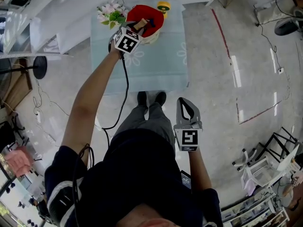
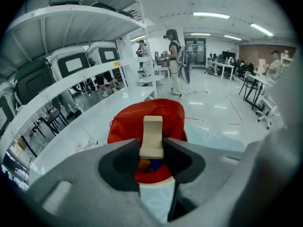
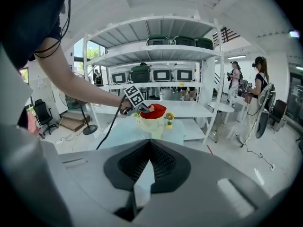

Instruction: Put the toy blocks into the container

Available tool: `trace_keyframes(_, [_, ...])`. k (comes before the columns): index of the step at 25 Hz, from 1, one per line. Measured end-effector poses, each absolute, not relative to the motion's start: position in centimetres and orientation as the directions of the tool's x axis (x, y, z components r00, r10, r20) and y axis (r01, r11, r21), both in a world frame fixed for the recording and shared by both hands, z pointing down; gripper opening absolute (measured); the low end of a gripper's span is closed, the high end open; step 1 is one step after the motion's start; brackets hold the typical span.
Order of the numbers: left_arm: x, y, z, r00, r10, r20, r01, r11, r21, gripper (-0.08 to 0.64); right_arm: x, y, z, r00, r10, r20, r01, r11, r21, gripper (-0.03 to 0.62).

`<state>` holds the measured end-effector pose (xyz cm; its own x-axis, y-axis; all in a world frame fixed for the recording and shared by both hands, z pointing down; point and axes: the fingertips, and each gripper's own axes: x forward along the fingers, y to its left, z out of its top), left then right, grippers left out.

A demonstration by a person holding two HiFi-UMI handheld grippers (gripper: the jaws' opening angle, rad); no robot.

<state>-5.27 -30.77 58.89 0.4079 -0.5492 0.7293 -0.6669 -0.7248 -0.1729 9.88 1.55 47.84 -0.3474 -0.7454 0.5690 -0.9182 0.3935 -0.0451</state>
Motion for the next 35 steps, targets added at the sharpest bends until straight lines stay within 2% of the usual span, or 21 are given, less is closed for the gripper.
trace_keyframes(13, [-5.2, -32.5, 60.4, 0.374, -0.562, 0.738, -0.650, -0.726, -0.224, 0.160, 10.1, 1.5, 48.0, -0.342, -0.749, 0.568, -0.921, 0.388, -0.043, -0.003])
trace_keyframes(16, [-5.0, -32.9, 59.9, 0.386, -0.575, 0.721, -0.648, -0.725, -0.231, 0.247, 10.2, 1.5, 47.9, -0.340, -0.747, 0.571, -0.920, 0.389, -0.040, -0.003])
trace_keyframes(20, [-4.6, -33.0, 59.3, 0.406, -0.598, 0.691, -0.634, -0.729, -0.258, 0.296, 10.2, 1.3, 47.8, -0.345, -0.749, 0.565, -0.917, 0.397, -0.035, -0.003])
trace_keyframes(35, [-4.2, -31.8, 55.0, 0.470, -0.694, 0.546, -0.665, -0.685, -0.298, 0.297, 10.1, 1.1, 47.9, -0.341, -0.757, 0.557, -0.921, 0.387, -0.038, -0.003])
